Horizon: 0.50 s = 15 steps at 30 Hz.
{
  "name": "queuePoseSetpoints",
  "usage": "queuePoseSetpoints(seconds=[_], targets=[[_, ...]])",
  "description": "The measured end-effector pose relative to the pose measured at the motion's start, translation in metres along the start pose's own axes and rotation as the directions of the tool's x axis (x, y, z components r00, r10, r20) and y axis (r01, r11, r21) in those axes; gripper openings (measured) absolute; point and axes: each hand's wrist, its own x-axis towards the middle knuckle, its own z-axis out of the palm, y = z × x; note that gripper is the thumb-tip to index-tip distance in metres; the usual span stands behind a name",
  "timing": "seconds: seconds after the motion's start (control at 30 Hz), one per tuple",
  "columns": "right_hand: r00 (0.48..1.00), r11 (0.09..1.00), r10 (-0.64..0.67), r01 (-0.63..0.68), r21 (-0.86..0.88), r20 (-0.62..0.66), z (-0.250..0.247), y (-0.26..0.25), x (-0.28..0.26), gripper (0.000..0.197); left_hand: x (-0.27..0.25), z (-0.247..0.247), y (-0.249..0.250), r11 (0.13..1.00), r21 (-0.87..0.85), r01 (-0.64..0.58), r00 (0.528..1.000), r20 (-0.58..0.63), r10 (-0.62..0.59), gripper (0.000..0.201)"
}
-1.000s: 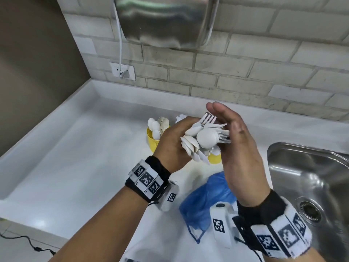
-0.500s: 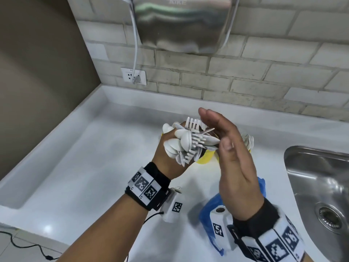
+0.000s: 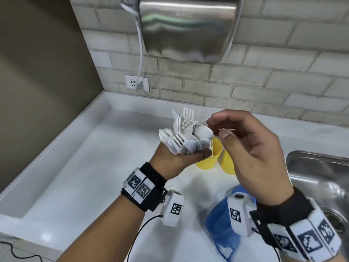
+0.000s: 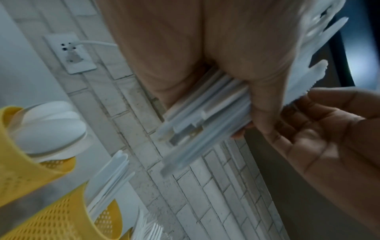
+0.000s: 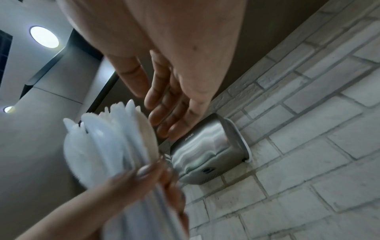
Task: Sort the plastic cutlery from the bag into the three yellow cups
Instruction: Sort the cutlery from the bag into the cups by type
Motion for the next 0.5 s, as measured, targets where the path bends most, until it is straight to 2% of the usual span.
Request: queuePoseSetpoints(seconds=[0.07, 0.13, 0.27, 0.37, 0.5], targets=[[0.995, 0.997, 0.052, -0.046, -0.064, 0.089, -0.002, -0.004, 0.011, 0.024, -0.003, -0.002, 0.0, 0.999, -0.046, 0.018, 1.0, 0.023, -0.017, 0.025], [0.99, 0.991, 0.047, -0.029, -0.133, 0.13, -0.001, -0.005, 0.016, 0.024, -0.006, -0.003, 0.0, 0.998, -0.055, 0.015, 0.999, 0.045, -0.013, 0.023], [0.995, 0.985, -0.057, 0.068, -0.156, 0.076, 0.006, -0.009, 0.015, 0.027, -0.01, -0.013, 0.002, 0.998, -0.04, 0.045, 0.998, 0.042, -0.043, 0.021], [0.989, 0.961, -0.119, 0.138, -0.239, 0.09, 0.017, -0.01, 0.013, 0.027, -0.011, -0.019, 0.003, 0.993, -0.082, 0.082, 0.996, 0.032, -0.079, 0.021], [0.995, 0.967, -0.079, 0.091, -0.237, 0.059, 0.031, -0.01, 0.01, 0.018, -0.013, -0.028, 0.001, 0.992, -0.067, 0.103, 0.994, 0.039, -0.1, 0.012]])
